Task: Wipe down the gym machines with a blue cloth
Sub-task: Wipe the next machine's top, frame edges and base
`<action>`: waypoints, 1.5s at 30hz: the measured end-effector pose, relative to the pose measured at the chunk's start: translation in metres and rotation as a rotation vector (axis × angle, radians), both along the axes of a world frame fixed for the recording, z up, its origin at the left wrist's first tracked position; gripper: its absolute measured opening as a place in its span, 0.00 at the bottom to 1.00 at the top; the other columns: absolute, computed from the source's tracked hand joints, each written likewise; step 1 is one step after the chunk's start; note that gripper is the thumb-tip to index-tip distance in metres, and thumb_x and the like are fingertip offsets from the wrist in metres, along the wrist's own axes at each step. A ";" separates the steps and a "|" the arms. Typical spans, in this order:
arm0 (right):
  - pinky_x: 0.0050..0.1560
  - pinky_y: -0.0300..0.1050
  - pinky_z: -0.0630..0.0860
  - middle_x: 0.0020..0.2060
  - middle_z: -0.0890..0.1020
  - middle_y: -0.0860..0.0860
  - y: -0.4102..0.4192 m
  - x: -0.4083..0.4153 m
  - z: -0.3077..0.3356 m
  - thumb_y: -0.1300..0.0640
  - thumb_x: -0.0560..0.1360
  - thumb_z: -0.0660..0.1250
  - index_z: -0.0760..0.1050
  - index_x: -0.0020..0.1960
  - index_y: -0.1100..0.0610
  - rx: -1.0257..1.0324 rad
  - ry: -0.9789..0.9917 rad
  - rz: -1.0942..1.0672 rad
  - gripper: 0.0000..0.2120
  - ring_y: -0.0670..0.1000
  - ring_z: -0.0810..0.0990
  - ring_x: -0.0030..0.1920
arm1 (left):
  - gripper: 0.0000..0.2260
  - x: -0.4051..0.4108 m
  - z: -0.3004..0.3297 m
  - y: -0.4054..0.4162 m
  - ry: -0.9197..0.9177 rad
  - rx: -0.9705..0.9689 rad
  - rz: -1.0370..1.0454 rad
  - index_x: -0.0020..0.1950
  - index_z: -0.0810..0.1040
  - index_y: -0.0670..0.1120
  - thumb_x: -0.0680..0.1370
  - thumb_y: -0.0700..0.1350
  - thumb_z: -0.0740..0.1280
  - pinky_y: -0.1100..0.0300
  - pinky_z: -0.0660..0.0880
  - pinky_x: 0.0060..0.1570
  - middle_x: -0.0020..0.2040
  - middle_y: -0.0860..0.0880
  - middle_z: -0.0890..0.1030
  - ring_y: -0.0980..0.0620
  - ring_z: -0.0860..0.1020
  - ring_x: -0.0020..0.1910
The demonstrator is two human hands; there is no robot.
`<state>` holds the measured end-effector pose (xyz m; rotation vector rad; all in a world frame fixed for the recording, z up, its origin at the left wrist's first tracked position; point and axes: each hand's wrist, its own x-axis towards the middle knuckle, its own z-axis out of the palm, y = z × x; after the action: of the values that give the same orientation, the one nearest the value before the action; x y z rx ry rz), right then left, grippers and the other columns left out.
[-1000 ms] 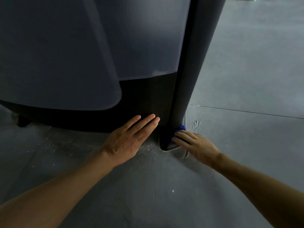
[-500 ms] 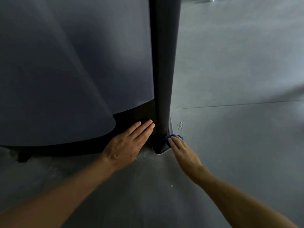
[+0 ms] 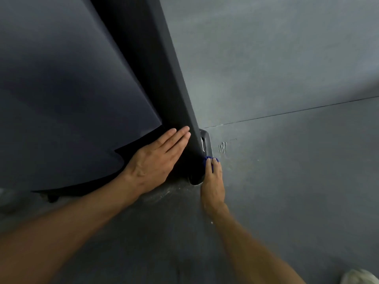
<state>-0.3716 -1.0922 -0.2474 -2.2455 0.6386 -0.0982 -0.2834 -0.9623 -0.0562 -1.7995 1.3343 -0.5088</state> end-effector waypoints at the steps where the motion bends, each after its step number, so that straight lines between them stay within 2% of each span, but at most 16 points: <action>1: 0.79 0.48 0.59 0.83 0.49 0.54 -0.003 0.004 -0.006 0.75 0.76 0.64 0.48 0.84 0.58 0.011 0.016 0.032 0.43 0.56 0.44 0.83 | 0.29 0.000 0.001 -0.004 0.001 0.009 0.014 0.82 0.45 0.32 0.83 0.44 0.40 0.39 0.32 0.79 0.84 0.33 0.43 0.34 0.40 0.83; 5: 0.80 0.51 0.57 0.83 0.44 0.56 -0.012 0.006 -0.029 0.78 0.74 0.63 0.46 0.84 0.60 -0.031 0.007 0.182 0.45 0.56 0.35 0.81 | 0.30 0.008 0.009 -0.025 0.009 0.027 0.024 0.83 0.45 0.34 0.82 0.43 0.40 0.38 0.34 0.79 0.84 0.35 0.44 0.34 0.41 0.83; 9: 0.76 0.56 0.60 0.81 0.56 0.61 -0.013 0.013 -0.050 0.82 0.65 0.70 0.59 0.80 0.65 -0.062 -0.058 0.173 0.47 0.63 0.48 0.81 | 0.30 0.009 0.013 -0.035 -0.017 0.087 0.050 0.84 0.44 0.35 0.83 0.45 0.45 0.39 0.36 0.80 0.84 0.35 0.43 0.34 0.42 0.83; 12: 0.74 0.61 0.69 0.80 0.60 0.61 -0.006 0.018 -0.057 0.82 0.62 0.72 0.63 0.79 0.66 -0.020 -0.114 0.123 0.47 0.64 0.53 0.81 | 0.31 0.009 0.013 -0.034 -0.053 0.086 0.040 0.84 0.46 0.37 0.83 0.46 0.49 0.40 0.39 0.81 0.85 0.36 0.45 0.36 0.45 0.84; 14: 0.74 0.58 0.69 0.80 0.60 0.60 -0.005 0.021 -0.059 0.83 0.62 0.72 0.63 0.79 0.65 0.031 -0.154 0.084 0.48 0.62 0.52 0.82 | 0.31 0.008 0.013 -0.035 -0.059 0.090 0.053 0.85 0.48 0.38 0.83 0.46 0.52 0.41 0.41 0.81 0.85 0.37 0.47 0.37 0.47 0.84; 17: 0.79 0.46 0.55 0.80 0.61 0.58 -0.009 0.019 -0.059 0.82 0.65 0.72 0.63 0.80 0.62 0.132 -0.209 0.027 0.47 0.58 0.52 0.82 | 0.31 0.004 0.016 -0.042 -0.043 0.099 0.100 0.85 0.49 0.38 0.83 0.46 0.54 0.41 0.41 0.82 0.85 0.38 0.48 0.38 0.47 0.84; 18: 0.79 0.46 0.54 0.80 0.61 0.58 -0.013 0.019 -0.057 0.82 0.66 0.71 0.63 0.80 0.61 0.172 -0.219 0.018 0.46 0.58 0.53 0.82 | 0.32 0.003 0.017 -0.043 -0.038 0.111 0.116 0.85 0.49 0.38 0.83 0.46 0.54 0.41 0.40 0.82 0.85 0.38 0.47 0.38 0.47 0.84; 22: 0.79 0.56 0.61 0.78 0.64 0.60 -0.044 0.070 -0.054 0.83 0.67 0.62 0.67 0.77 0.63 0.193 -0.178 0.067 0.40 0.62 0.58 0.80 | 0.32 0.003 0.025 -0.046 -0.037 0.183 0.137 0.85 0.47 0.38 0.83 0.47 0.52 0.39 0.38 0.81 0.85 0.37 0.45 0.36 0.44 0.84; 25: 0.80 0.53 0.58 0.78 0.63 0.61 -0.071 0.121 -0.057 0.76 0.77 0.60 0.67 0.77 0.64 0.216 -0.165 0.159 0.29 0.61 0.58 0.80 | 0.31 0.006 0.030 -0.050 -0.043 0.216 0.144 0.85 0.45 0.39 0.84 0.48 0.49 0.38 0.36 0.80 0.84 0.36 0.43 0.35 0.41 0.83; 27: 0.81 0.52 0.57 0.79 0.62 0.61 -0.072 0.128 -0.056 0.73 0.79 0.60 0.65 0.78 0.64 0.196 -0.145 0.165 0.28 0.61 0.57 0.80 | 0.30 0.008 0.034 -0.056 -0.049 0.228 0.160 0.85 0.46 0.41 0.83 0.47 0.47 0.37 0.35 0.80 0.84 0.35 0.43 0.34 0.41 0.83; 30: 0.80 0.49 0.55 0.80 0.61 0.58 -0.051 0.098 -0.043 0.77 0.75 0.60 0.62 0.80 0.61 0.237 -0.137 0.066 0.34 0.60 0.57 0.80 | 0.30 0.011 0.043 -0.062 -0.056 0.223 0.166 0.85 0.48 0.43 0.82 0.46 0.45 0.37 0.35 0.80 0.84 0.35 0.44 0.33 0.41 0.83; 33: 0.79 0.45 0.56 0.80 0.63 0.55 -0.038 0.081 -0.027 0.79 0.75 0.58 0.63 0.80 0.60 0.441 -0.116 -0.089 0.35 0.56 0.58 0.81 | 0.30 0.011 0.058 -0.064 -0.088 0.221 0.163 0.85 0.47 0.42 0.82 0.47 0.43 0.37 0.35 0.80 0.84 0.35 0.44 0.33 0.41 0.83; 36: 0.79 0.51 0.62 0.77 0.67 0.58 -0.021 0.075 0.003 0.74 0.77 0.62 0.65 0.78 0.63 0.600 -0.229 -0.192 0.30 0.57 0.64 0.78 | 0.31 0.012 0.077 -0.057 -0.111 0.227 0.134 0.85 0.45 0.42 0.83 0.48 0.46 0.38 0.35 0.80 0.85 0.36 0.45 0.35 0.42 0.83; 38: 0.77 0.49 0.63 0.76 0.68 0.57 -0.011 0.069 0.033 0.70 0.78 0.62 0.63 0.79 0.62 0.715 -0.330 -0.246 0.29 0.55 0.66 0.76 | 0.31 0.013 0.087 -0.053 -0.115 0.237 0.119 0.85 0.44 0.41 0.83 0.48 0.47 0.39 0.36 0.81 0.85 0.37 0.44 0.35 0.41 0.83; 41: 0.78 0.46 0.62 0.78 0.67 0.51 -0.001 0.067 0.079 0.61 0.83 0.58 0.62 0.80 0.55 0.840 -0.442 -0.297 0.26 0.49 0.63 0.78 | 0.31 0.013 0.097 -0.053 -0.090 0.256 0.119 0.85 0.46 0.41 0.83 0.48 0.46 0.41 0.37 0.81 0.84 0.37 0.45 0.36 0.41 0.84; 45: 0.79 0.41 0.58 0.80 0.63 0.46 -0.009 0.060 0.098 0.60 0.85 0.57 0.60 0.81 0.52 0.856 -0.476 -0.239 0.25 0.44 0.58 0.80 | 0.30 0.012 0.102 -0.058 -0.064 0.257 0.136 0.85 0.49 0.42 0.83 0.47 0.45 0.41 0.38 0.81 0.84 0.35 0.46 0.34 0.41 0.83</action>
<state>-0.3112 -1.1012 -0.1493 -1.2546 0.5399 -0.3861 -0.2716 -1.0199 0.0454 -1.6340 1.1668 -0.3039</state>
